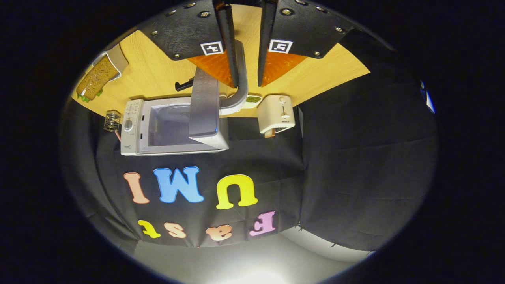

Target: Open the microwave, put the food inside, and close the microwave door.

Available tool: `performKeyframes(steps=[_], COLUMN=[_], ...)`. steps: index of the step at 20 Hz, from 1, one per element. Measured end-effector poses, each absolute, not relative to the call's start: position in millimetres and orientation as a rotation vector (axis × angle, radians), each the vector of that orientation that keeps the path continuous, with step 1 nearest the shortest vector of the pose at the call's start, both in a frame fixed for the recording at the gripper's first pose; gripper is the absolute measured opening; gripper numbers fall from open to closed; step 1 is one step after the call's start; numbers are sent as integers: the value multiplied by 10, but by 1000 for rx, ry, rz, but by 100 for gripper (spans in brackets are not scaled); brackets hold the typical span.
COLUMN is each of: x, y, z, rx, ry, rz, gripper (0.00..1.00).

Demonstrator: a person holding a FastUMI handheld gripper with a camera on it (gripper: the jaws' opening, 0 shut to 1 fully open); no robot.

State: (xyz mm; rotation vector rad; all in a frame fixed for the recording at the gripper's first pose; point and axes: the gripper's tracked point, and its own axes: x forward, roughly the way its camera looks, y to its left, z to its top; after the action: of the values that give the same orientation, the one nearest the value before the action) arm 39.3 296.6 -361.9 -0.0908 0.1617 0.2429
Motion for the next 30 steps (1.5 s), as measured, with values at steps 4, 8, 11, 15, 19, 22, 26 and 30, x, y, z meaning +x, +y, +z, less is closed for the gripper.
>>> performKeyframes(steps=[4, 8, 11, 15, 19, 22, 26, 30], x=[336, 154, -54, -226, -137, 20, 295, 361], y=[3178, 3439, 3481, 3120, 2481, 1874, 677, -329], z=[-3746, -3701, -3569, -3289, -2934, -2687, -2339, -2142], rx=[-130, -168, -193, -186, -97, -64, -45, -61], ry=[185, 153, 109, 76, 40, 14, -28, -60], rz=[299, 390, 464, 469, 345, 223, -14, -214], gripper=[29, 30, 52, 94, 96, 96, 97, 99])
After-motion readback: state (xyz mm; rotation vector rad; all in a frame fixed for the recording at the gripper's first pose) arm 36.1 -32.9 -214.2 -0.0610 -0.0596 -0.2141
